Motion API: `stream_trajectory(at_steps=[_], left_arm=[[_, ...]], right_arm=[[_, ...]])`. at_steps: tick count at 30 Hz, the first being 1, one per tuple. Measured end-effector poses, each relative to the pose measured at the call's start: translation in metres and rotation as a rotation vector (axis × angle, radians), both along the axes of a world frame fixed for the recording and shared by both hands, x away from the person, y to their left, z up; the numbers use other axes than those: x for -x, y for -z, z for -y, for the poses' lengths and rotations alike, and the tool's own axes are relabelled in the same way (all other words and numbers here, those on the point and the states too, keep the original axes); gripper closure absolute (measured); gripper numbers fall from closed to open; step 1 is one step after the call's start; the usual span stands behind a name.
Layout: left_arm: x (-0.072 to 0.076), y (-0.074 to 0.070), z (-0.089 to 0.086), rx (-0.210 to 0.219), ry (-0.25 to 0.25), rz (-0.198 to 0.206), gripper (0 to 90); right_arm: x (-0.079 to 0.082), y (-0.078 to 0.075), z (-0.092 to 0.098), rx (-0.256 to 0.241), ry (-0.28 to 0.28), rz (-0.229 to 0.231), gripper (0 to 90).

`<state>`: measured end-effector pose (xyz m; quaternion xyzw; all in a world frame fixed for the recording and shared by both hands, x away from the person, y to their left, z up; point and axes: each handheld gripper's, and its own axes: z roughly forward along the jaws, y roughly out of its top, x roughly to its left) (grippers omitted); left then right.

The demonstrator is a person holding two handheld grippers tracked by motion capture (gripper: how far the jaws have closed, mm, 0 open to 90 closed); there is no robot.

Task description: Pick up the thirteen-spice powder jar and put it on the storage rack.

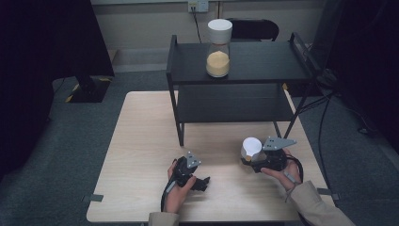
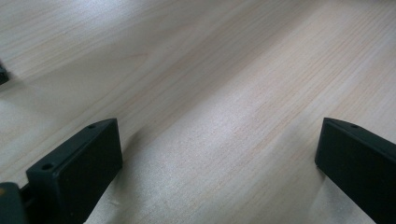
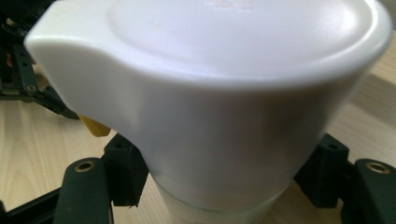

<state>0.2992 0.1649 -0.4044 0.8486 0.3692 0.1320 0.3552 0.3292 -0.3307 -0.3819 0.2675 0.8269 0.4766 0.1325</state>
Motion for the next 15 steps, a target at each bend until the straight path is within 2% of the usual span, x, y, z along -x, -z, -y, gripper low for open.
stream_trajectory(at_steps=[9,15], left_arm=[[0.0,0.0,0.0,0.001,-0.001,0.0,0.0],[0.0,0.0,0.0,0.0,0.0,0.0,0.0]], right_arm=[[-0.003,-0.022,0.005,-0.02,-0.006,-0.01,30.1],[-0.008,-0.045,0.007,-0.021,-0.006,-0.015,30.1]])
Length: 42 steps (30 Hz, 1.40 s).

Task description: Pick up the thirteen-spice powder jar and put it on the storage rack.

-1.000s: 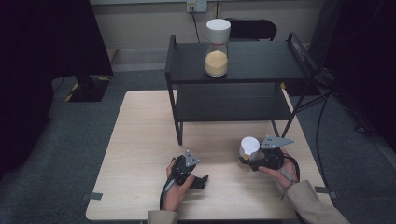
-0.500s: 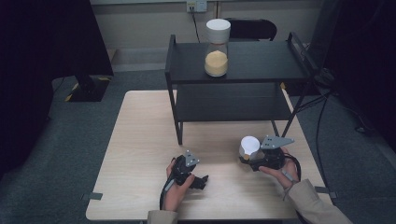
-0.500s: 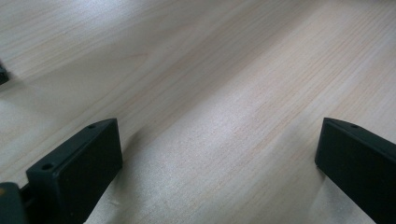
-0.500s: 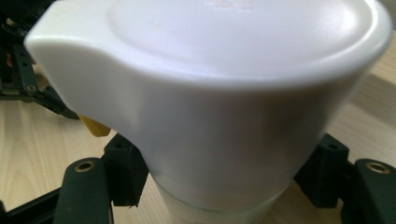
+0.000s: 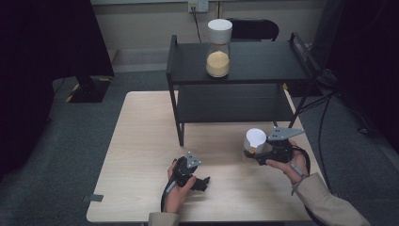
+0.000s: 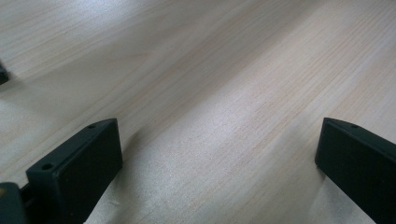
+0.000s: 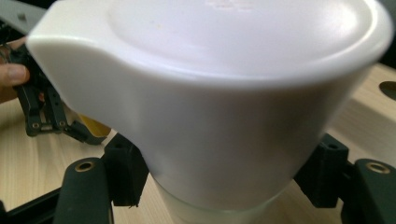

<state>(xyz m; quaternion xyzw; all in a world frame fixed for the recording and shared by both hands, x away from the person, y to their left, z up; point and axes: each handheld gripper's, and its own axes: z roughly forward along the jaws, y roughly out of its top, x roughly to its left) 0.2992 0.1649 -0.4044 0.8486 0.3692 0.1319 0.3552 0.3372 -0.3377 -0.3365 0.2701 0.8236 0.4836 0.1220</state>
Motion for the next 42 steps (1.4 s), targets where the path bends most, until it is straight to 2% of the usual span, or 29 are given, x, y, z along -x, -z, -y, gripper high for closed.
stream_trajectory(at_steps=[12,26,42], left_arm=[[0.0,0.0,0.0,0.0,0.0,0.0,0.0],[0.0,0.0,0.0,0.002,-0.001,0.0,0.0],[0.0,0.0,0.0,0.001,-0.001,0.001,0.0]], right_arm=[[-0.011,-0.043,0.002,-0.003,0.008,-0.004,30.1],[-0.018,-0.086,0.005,0.003,0.009,0.032,30.1],[-0.023,-0.132,-0.005,0.018,0.011,0.052,30.1]])
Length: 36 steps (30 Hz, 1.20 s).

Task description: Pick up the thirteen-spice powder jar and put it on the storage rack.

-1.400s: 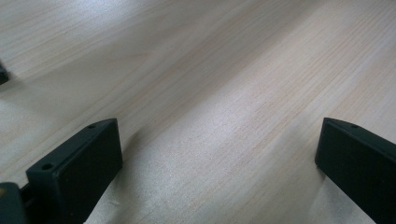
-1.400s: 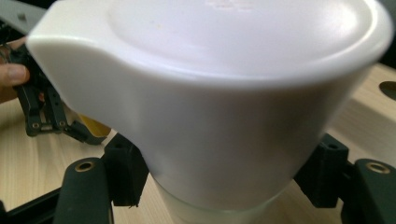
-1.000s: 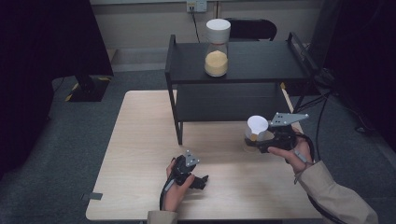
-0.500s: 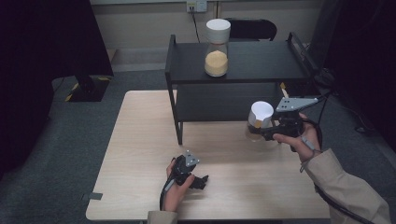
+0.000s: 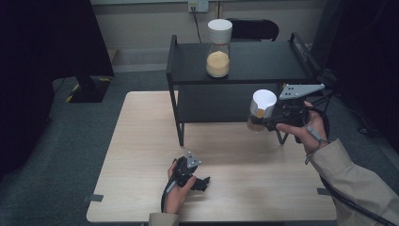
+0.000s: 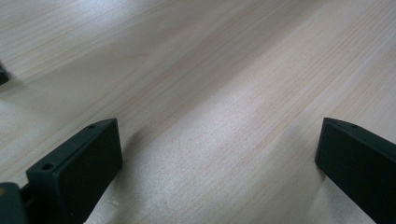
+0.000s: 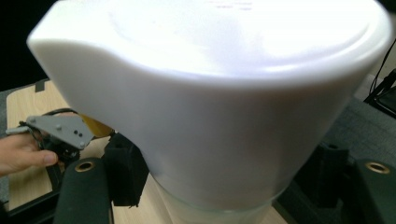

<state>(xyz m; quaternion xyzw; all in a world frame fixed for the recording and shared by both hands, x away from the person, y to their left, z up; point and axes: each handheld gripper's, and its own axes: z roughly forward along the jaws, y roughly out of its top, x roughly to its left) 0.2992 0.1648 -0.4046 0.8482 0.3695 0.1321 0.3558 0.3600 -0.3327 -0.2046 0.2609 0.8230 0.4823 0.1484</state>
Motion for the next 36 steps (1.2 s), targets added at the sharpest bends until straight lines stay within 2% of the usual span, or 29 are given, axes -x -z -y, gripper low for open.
stream_trajectory(at_steps=[15,36], left_arm=[[0.0,0.0,0.0,0.0,0.0,0.0,0.0],[0.0,0.0,0.0,0.0,0.0,0.0,0.0]], right_arm=[[-0.006,-0.037,-0.009,-0.008,0.006,0.003,30.2],[-0.013,-0.089,-0.01,-0.025,0.039,0.032,30.2]])
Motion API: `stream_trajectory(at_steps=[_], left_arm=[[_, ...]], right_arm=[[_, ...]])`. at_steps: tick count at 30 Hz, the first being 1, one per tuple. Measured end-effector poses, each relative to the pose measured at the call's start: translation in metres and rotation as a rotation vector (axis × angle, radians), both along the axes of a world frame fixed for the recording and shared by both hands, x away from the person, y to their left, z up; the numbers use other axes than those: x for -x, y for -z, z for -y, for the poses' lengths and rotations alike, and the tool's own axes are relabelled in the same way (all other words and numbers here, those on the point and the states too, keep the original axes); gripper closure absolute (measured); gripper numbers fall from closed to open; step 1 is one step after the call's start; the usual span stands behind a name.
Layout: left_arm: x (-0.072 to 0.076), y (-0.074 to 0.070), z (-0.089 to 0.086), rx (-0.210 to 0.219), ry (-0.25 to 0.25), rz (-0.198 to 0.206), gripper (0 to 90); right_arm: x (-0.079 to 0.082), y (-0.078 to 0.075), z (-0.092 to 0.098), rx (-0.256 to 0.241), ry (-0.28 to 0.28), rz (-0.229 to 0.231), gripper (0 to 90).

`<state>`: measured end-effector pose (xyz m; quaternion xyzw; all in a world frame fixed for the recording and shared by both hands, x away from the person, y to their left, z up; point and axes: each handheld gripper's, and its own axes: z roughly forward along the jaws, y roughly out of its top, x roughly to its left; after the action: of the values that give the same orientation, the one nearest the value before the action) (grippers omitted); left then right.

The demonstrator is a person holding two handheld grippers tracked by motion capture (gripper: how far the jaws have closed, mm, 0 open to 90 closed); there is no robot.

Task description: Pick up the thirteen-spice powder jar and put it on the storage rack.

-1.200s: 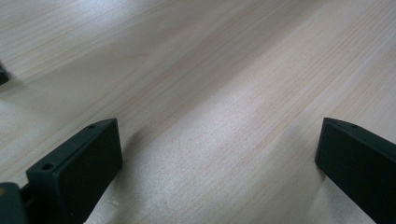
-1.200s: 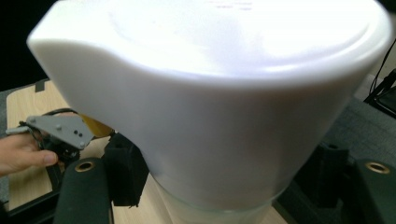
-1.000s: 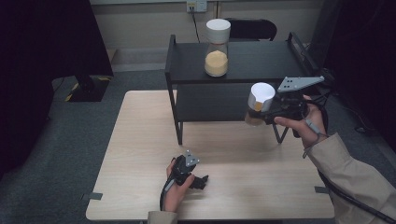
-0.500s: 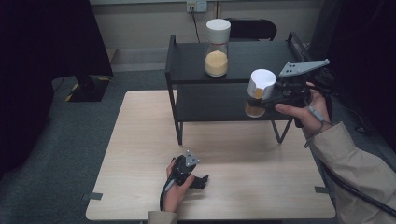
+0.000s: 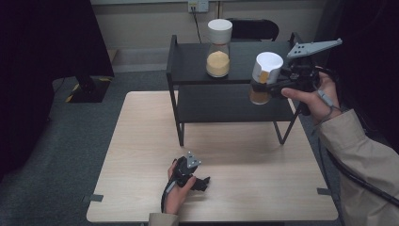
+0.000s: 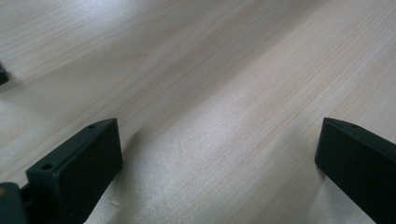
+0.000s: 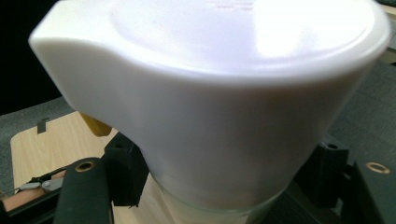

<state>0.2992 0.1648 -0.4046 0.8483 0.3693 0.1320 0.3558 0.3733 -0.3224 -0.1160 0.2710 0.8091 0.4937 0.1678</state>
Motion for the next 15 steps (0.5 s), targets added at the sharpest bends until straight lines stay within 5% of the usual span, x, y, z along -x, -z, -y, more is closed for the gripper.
stream_trajectory(at_steps=[15], left_arm=[[0.0,0.0,0.0,0.0,0.001,0.0,0.0]], right_arm=[[-0.008,-0.03,-0.008,-0.015,0.047,0.019,30.2]])
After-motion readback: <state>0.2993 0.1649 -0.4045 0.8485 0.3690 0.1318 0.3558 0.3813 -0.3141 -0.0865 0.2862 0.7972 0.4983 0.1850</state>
